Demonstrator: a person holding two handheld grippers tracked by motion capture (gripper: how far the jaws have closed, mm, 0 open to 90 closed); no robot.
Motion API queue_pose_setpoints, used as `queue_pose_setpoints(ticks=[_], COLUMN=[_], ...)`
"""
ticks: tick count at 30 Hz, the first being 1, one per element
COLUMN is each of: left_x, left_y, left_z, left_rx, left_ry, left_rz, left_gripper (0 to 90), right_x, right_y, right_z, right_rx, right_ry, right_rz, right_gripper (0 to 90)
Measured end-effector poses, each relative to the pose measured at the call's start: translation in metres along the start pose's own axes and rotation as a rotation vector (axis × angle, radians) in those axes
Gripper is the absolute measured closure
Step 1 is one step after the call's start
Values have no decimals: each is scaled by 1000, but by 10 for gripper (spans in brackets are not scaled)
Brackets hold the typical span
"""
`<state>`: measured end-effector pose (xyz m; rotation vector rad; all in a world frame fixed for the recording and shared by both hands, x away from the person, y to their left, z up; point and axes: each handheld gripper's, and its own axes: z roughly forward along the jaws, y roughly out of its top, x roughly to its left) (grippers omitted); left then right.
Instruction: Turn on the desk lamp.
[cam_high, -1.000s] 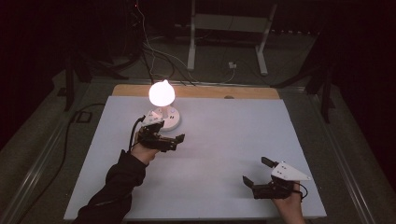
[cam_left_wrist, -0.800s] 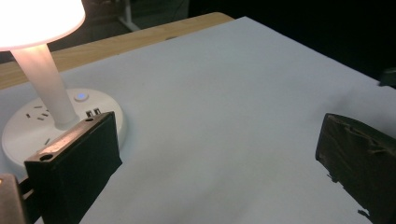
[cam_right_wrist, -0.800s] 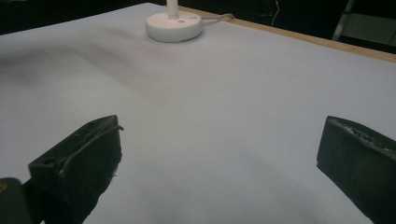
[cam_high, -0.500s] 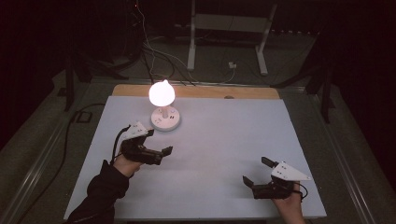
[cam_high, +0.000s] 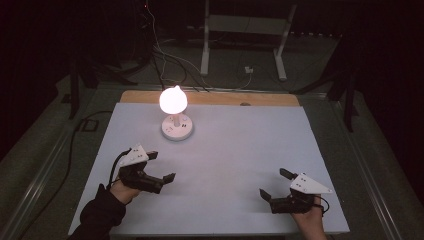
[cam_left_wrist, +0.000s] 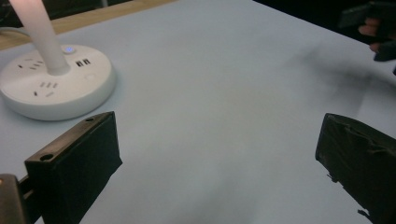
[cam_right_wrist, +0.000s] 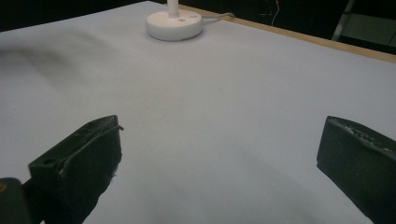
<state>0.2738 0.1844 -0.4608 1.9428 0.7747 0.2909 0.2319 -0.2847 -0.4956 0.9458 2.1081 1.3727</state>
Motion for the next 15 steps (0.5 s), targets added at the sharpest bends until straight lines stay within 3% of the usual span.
queue_pose_setpoints(ticks=[7,9,13,15], left_x=[0,-1,0,1], left_y=[-28,-38,-57,-60], left_z=[-2,-3,0,0], left_rx=[14,40,119,120], left_ry=[-25,-38,-16,-18], left_rz=[43,53,59,47], left_gripper=[5,4,5,5], right_x=[0,0,0,1], right_y=[0,0,0,0], right_z=[0,0,0,0], right_rx=[3,3,4,2], right_ry=[3,3,4,6], right_rz=[-2,-3,-1,-5], right_gripper=[0,0,0,0])
